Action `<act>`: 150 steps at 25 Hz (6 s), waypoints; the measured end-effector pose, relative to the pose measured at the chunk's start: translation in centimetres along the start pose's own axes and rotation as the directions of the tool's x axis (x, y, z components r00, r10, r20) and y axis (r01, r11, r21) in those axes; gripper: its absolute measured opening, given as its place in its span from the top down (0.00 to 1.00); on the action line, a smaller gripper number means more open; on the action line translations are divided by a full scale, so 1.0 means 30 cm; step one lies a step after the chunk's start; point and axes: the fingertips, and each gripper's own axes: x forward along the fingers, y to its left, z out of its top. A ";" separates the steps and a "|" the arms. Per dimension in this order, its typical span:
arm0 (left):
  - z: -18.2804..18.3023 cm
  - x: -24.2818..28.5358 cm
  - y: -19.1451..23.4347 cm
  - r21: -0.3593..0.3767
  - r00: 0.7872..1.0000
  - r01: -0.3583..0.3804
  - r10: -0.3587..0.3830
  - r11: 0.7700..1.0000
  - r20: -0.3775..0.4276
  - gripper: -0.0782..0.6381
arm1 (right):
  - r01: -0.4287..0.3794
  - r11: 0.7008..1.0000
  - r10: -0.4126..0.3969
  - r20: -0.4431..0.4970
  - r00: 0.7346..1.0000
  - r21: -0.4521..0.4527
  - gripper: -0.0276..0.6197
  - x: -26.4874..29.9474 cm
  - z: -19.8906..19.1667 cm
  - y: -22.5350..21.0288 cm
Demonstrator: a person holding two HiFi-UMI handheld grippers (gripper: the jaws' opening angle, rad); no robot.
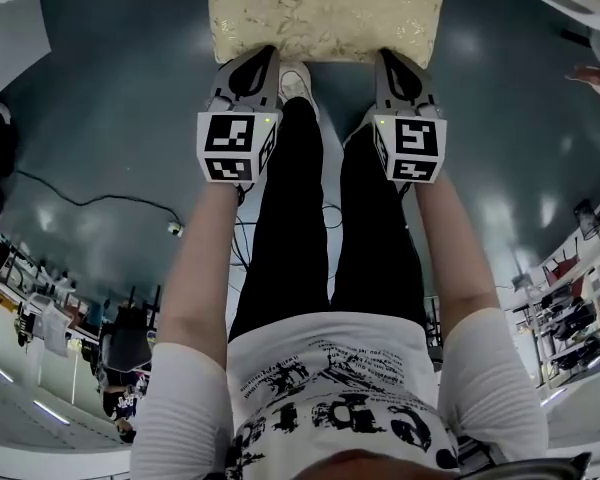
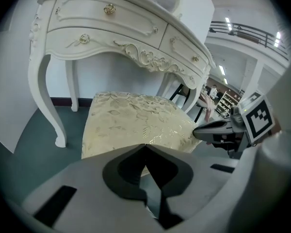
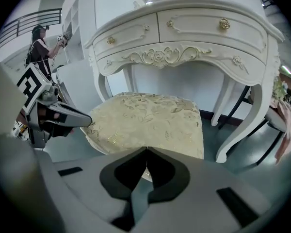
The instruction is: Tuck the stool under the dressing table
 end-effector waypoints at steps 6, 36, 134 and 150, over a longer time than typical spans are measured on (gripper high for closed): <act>-0.010 0.018 0.008 0.007 1.000 0.010 -0.010 1.000 0.016 0.86 | 0.009 0.999 -0.008 -0.002 1.000 0.053 0.93 0.023 -0.010 -0.007; 0.336 0.224 0.196 0.011 0.997 -0.081 0.081 0.997 0.019 0.86 | 0.094 0.992 -0.092 -0.031 0.995 0.080 0.93 0.264 0.323 -0.163; 1.612 -1.622 -0.550 0.400 0.696 -0.146 -0.193 0.905 0.692 0.86 | 0.092 0.993 -0.008 0.752 0.659 -0.070 0.93 -1.656 1.594 0.154; 1.660 -1.598 -0.480 0.374 0.686 -0.142 -0.182 0.917 0.705 0.86 | 0.098 0.991 -0.001 0.737 0.676 -0.089 0.93 -1.598 1.620 0.179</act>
